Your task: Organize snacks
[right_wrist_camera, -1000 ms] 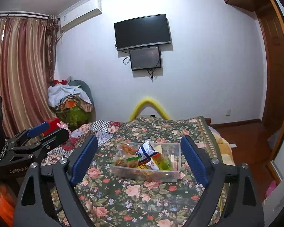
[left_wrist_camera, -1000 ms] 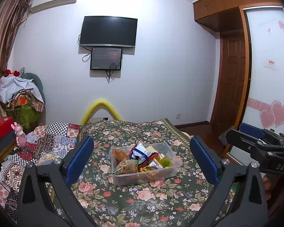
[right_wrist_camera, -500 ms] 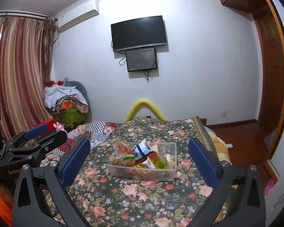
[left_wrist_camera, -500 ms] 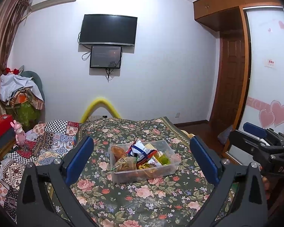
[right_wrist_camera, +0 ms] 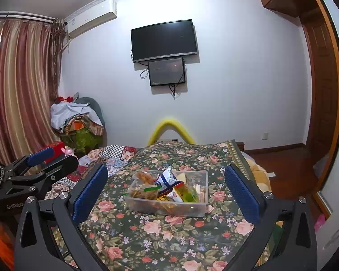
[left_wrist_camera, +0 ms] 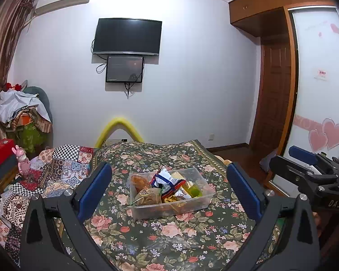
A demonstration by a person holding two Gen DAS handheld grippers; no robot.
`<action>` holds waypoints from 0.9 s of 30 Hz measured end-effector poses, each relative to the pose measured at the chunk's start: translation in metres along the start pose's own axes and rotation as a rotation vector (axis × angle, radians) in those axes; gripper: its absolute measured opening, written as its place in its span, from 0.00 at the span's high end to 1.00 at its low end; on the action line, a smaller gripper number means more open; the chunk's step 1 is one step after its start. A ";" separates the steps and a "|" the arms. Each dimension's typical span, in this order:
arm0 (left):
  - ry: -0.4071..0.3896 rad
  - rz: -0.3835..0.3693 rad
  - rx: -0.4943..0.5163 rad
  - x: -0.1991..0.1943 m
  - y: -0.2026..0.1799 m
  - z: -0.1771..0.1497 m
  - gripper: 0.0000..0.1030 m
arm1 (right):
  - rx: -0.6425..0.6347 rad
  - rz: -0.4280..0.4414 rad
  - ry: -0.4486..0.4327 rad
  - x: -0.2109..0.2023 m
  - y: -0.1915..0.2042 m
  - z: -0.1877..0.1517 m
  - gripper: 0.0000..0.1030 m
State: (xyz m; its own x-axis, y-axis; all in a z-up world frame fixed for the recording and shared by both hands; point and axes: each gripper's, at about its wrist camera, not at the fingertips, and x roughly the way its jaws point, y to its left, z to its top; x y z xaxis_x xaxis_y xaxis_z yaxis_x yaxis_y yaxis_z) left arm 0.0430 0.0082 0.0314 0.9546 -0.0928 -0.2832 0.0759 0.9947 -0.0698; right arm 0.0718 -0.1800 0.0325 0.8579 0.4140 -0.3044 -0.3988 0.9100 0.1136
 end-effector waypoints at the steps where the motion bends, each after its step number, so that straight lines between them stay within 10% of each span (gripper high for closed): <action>1: -0.001 0.001 0.001 0.000 0.000 0.000 0.00 | -0.001 -0.001 0.000 0.000 0.000 0.000 0.00; 27: -0.011 -0.027 0.005 -0.004 -0.002 0.001 0.00 | -0.001 -0.007 -0.002 0.002 -0.002 -0.001 0.00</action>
State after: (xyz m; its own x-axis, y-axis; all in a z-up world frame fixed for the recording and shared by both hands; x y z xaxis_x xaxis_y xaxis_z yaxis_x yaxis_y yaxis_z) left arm 0.0394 0.0071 0.0332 0.9554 -0.1187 -0.2703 0.1027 0.9921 -0.0727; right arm 0.0736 -0.1810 0.0311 0.8610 0.4079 -0.3038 -0.3935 0.9127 0.1103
